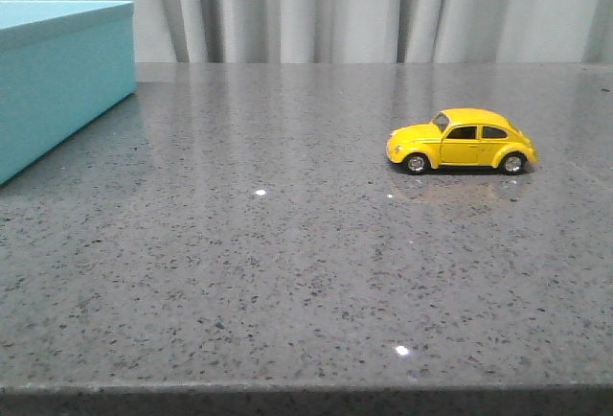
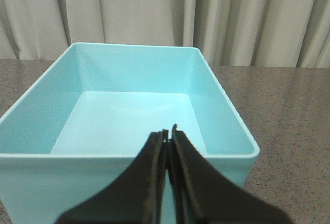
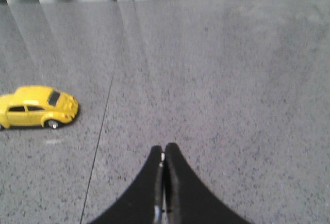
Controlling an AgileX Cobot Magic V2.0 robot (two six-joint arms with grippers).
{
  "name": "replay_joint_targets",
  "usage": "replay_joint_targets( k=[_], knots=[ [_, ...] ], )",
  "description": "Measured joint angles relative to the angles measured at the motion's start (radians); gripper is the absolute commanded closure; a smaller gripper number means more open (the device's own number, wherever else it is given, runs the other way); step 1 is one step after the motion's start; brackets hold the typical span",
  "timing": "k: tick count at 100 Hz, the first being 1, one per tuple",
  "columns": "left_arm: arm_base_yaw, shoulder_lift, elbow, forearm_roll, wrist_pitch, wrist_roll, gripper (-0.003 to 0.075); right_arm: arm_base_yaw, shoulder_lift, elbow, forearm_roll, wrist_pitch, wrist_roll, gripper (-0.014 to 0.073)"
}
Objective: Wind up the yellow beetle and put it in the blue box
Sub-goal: 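Move the right gripper over the yellow beetle car, fingers open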
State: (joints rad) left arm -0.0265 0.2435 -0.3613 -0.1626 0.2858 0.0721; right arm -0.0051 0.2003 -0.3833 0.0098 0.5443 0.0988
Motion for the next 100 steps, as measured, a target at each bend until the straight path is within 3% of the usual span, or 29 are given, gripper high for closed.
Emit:
replay_joint_targets(
  k=[11,23,47,73,100],
  knots=[
    [0.0,0.06,-0.033,0.0,0.002,0.0,0.0381,0.0,0.077,-0.044,0.0,0.04,0.0,0.0329],
    [0.0,0.119,-0.063,0.0,0.007,0.0,0.0293,0.0,0.149,-0.093,0.0,0.063,0.0,0.0243],
    [0.0,0.176,-0.104,0.0,0.001,0.0,0.0291,0.0,0.259,-0.182,0.0,0.12,0.002,0.0244],
    [0.0,0.18,-0.106,0.0,-0.025,0.0,0.0292,0.0,0.263,-0.184,0.0,0.069,0.002,0.0247],
    [0.0,0.18,-0.106,0.0,-0.031,0.0,0.0293,0.0,0.263,-0.184,0.0,-0.016,0.002,0.0319]
  ],
)
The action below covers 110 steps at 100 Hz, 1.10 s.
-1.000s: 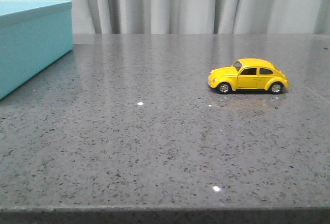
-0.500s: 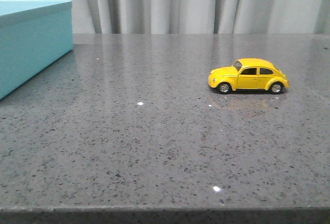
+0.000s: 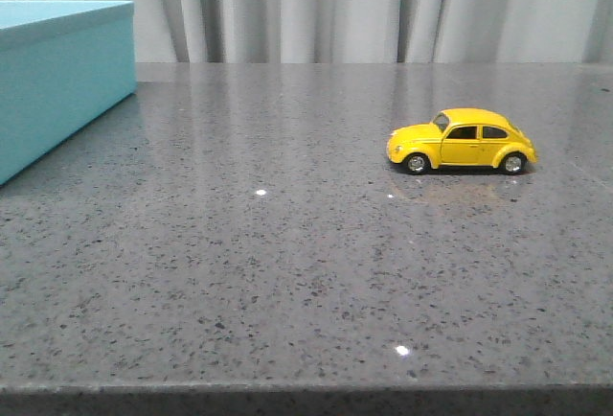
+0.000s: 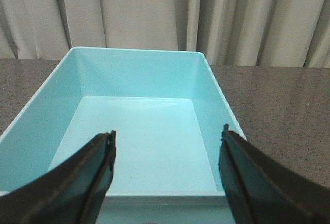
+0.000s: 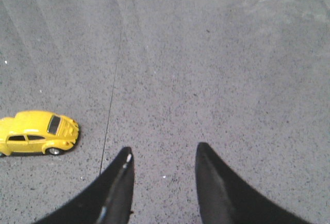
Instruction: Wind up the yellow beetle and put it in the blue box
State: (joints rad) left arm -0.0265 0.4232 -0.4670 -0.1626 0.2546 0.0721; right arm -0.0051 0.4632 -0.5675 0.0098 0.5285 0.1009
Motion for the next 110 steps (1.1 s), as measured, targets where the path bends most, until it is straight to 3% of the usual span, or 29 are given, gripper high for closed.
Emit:
replay_joint_targets(
  k=[19,40,65,87,110],
  knots=[
    [0.0,0.0,0.0,0.0,-0.002,0.0,0.0293,0.0,0.016,-0.009,0.036,-0.005,0.002,0.032],
    [0.0,0.0,-0.001,0.0,-0.019,0.0,0.0293,0.0,0.148,-0.1,0.08,0.106,0.002,0.0307],
    [0.0,0.0,-0.001,0.0,-0.031,0.0,0.0293,0.0,0.342,-0.251,0.108,0.223,0.002,0.0098],
    [0.0,0.0,-0.001,0.0,-0.033,0.0,0.0293,0.022,0.519,-0.385,0.124,0.378,0.002,0.0097],
    [0.0,0.0,-0.001,0.0,-0.033,0.0,0.0293,0.153,0.665,-0.5,0.13,0.432,0.029,0.0097]
  ],
)
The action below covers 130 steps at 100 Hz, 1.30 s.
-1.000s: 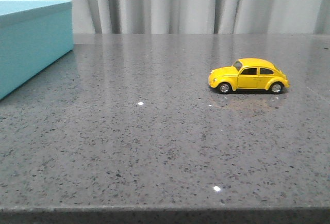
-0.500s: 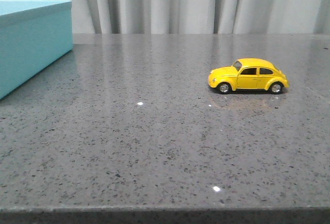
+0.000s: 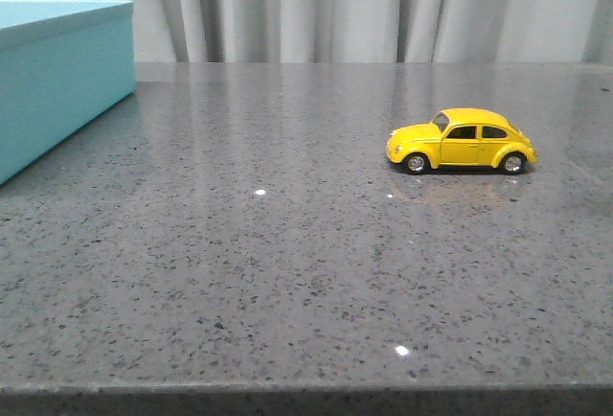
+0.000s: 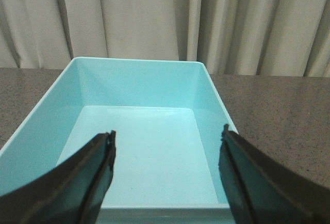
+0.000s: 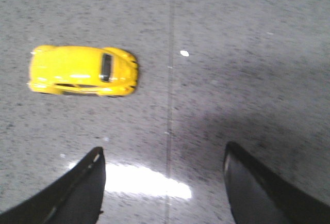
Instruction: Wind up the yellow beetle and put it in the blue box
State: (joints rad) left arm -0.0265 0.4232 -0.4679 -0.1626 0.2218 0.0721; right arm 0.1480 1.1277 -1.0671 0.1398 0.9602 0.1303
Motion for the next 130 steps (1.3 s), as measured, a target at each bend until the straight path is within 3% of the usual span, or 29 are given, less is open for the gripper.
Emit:
replay_joint_targets(
  k=[26,54,89,130],
  knots=[
    [0.0,0.0,0.0,0.0,0.0,0.0,0.0293,0.131,0.162,-0.096,0.0,0.002,0.114,0.0097],
    [0.0,0.0,0.0,0.0,0.0,0.0,0.0293,0.194,0.321,-0.174,-0.004,0.001,0.223,0.0097],
    [0.0,0.0,0.0,0.0,0.001,0.0,0.0293,0.22,0.47,-0.279,-0.01,-0.001,0.282,0.0107],
    [0.0,0.0,0.0,0.0,0.001,0.0,0.0293,0.225,0.545,-0.291,-0.01,-0.001,0.31,0.0107]
  ],
)
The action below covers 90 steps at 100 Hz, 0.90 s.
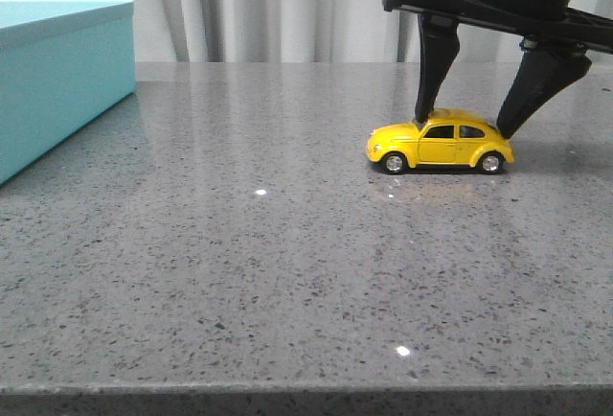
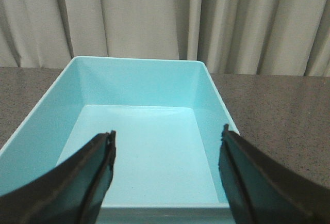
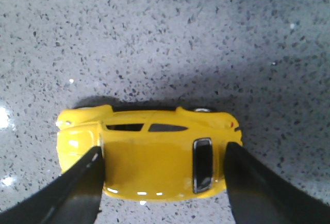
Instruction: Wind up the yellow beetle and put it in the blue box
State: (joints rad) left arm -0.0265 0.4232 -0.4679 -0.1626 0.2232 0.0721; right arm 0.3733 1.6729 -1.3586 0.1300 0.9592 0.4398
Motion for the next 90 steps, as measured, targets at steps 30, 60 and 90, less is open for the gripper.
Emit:
replay_joint_targets(
  k=[30,60,90],
  knots=[
    [0.0,0.0,0.0,0.0,0.0,0.0,0.0293,0.001,0.006,-0.006,-0.017,0.008,0.008,0.0107],
    [0.0,0.0,0.0,0.0,0.0,0.0,0.0293,-0.004,0.007,-0.008,-0.064,0.034,0.019,0.0107],
    [0.0,0.0,0.0,0.0,0.0,0.0,0.0293,-0.064,0.0,-0.008,-0.143,0.092,0.021,0.0107]
  ],
)
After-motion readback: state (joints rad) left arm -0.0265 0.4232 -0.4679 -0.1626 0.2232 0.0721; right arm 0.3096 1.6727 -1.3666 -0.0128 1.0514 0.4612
